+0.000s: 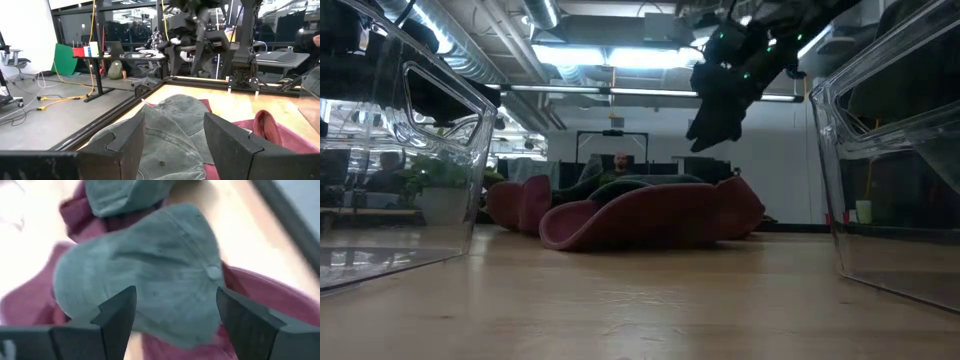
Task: Pick & Place hat
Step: Put the right black cap into the right transparent bin
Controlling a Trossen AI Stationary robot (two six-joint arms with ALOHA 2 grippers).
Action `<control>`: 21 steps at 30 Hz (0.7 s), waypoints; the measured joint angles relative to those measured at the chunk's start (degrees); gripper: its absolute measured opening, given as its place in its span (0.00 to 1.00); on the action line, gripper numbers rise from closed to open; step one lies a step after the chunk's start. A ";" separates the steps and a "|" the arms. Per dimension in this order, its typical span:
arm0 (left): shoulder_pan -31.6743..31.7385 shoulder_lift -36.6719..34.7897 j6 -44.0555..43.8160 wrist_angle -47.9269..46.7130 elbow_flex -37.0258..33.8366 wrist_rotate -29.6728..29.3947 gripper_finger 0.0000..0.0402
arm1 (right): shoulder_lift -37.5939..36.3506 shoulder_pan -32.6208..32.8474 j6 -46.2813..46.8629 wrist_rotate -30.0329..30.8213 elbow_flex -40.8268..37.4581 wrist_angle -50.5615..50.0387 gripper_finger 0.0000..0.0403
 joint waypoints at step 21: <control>-0.01 0.00 0.00 0.00 0.00 -0.01 0.49 | 16.91 -2.47 4.85 1.64 15.38 -7.75 0.68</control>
